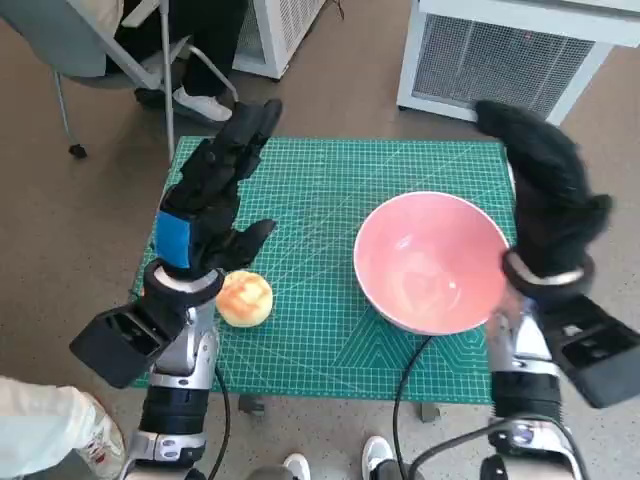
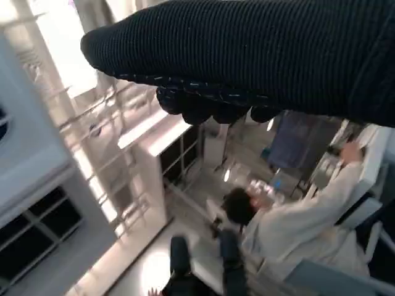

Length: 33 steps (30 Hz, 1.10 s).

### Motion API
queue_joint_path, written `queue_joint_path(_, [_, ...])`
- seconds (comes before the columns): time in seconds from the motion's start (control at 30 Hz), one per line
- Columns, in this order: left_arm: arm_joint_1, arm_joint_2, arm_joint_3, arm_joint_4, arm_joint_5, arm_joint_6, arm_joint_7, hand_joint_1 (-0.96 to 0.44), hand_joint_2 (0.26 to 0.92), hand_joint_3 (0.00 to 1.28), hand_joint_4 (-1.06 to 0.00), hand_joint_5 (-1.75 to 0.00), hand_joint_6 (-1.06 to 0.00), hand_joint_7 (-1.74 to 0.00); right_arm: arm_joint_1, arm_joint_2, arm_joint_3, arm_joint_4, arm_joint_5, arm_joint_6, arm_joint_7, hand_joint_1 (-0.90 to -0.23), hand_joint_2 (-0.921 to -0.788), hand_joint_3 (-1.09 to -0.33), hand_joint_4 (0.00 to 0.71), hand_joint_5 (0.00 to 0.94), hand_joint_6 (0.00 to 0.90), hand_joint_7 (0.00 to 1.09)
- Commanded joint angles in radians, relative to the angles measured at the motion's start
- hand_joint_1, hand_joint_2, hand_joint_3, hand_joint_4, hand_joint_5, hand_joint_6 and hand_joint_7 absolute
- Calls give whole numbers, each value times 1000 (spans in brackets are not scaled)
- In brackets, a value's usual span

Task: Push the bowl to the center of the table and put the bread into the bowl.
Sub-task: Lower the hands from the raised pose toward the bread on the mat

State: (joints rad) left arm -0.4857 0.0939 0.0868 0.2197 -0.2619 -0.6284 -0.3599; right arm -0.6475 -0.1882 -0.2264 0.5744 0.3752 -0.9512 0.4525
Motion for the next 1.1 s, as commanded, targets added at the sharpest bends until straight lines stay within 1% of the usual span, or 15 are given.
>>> queue_joint_path(0.03, [20, -6, 3, -24, -2, 9, 11, -503, 921, 214, -334, -3, -470, -12, 34, -8, -64, 96, -4, -45, -39, -576, -921, -779, 173, 133, -1, 594])
queue_joint_path(0.17, [27, -8, 2, -28, -3, 8, 14, -506, 921, 213, -334, -2, -473, -12, 40, -13, -113, 192, -62, -90, -120, -557, -921, -791, 184, 137, -1, 601])
queue_joint_path(0.2, [28, -9, 2, -28, -2, 7, 14, -506, 921, 213, -334, -2, -474, -12, 45, -16, -123, 219, -83, -98, -149, -555, -921, -793, 184, 137, -1, 601])
queue_joint_path(0.27, [29, -11, 2, -27, -3, 6, 14, -501, 921, 212, -332, -1, -474, -12, 52, -24, -138, 265, -116, -111, -194, -548, -921, -809, 186, 136, -1, 590])
queue_joint_path(0.33, [30, -12, 2, -27, -4, 8, 13, -494, 921, 210, -331, -1, -475, -12, 59, -32, -149, 311, -145, -119, -235, -538, -921, -842, 183, 132, -1, 579])
queue_joint_path(0.4, [31, -12, 2, -28, -4, 10, 12, -491, 921, 209, -331, -1, -475, -11, 66, -39, -156, 354, -166, -122, -271, -529, -921, -861, 178, 128, -1, 574])
queue_joint_path(0.5, [37, -13, 2, -37, -2, 15, 14, -488, 921, 208, -332, -1, -476, -11, 80, -45, -163, 403, -183, -117, -312, -512, -921, -898, 169, 122, -1, 561])
queue_joint_path(0.57, [41, -12, 2, -42, -1, 18, 15, -486, 921, 207, -333, -1, -477, -11, 89, -47, -166, 439, -191, -110, -335, -501, -921, -920, 164, 120, -1, 546])
queue_joint_path(0.63, [45, -11, 4, -50, -1, 23, 16, -484, 921, 207, -334, -2, -478, -11, 96, -45, -171, 475, -186, -99, -345, -492, -921, -939, 160, 116, -1, 530])
queue_joint_path(0.7, [49, -9, 5, -57, -2, 29, 17, -482, 921, 206, -335, -2, -480, -11, 103, -41, -172, 510, -189, -88, -358, -485, -921, -955, 155, 113, -1, 513])
queue_joint_path(0.83, [54, -6, 7, -68, 3, 36, 20, -491, 921, 206, -335, -2, -482, -12, 110, -26, -165, 565, -189, -63, -367, -478, -921, -976, 138, 100, -1, 460])
queue_joint_path(0.97, [55, -2, 10, -72, 7, 40, 21, -499, 921, 207, -334, -1, -483, -11, 99, -11, -172, 621, -168, -14, -350, -482, -921, -979, 128, 90, -1, 421])
queue_joint_path(1.03, [54, 0, 11, -72, 8, 41, 22, -500, 921, 208, -333, -1, -483, -10, 92, -4, -182, 644, -150, 20, -326, -487, -921, -964, 144, 95, -1, 450])
queue_joint_path(1.1, [53, 2, 13, -70, 11, 41, 24, -499, 921, 208, -333, 0, -483, -10, 83, 1, -185, 666, -145, 53, -315, -490, -921, -956, 148, 93, -1, 458])
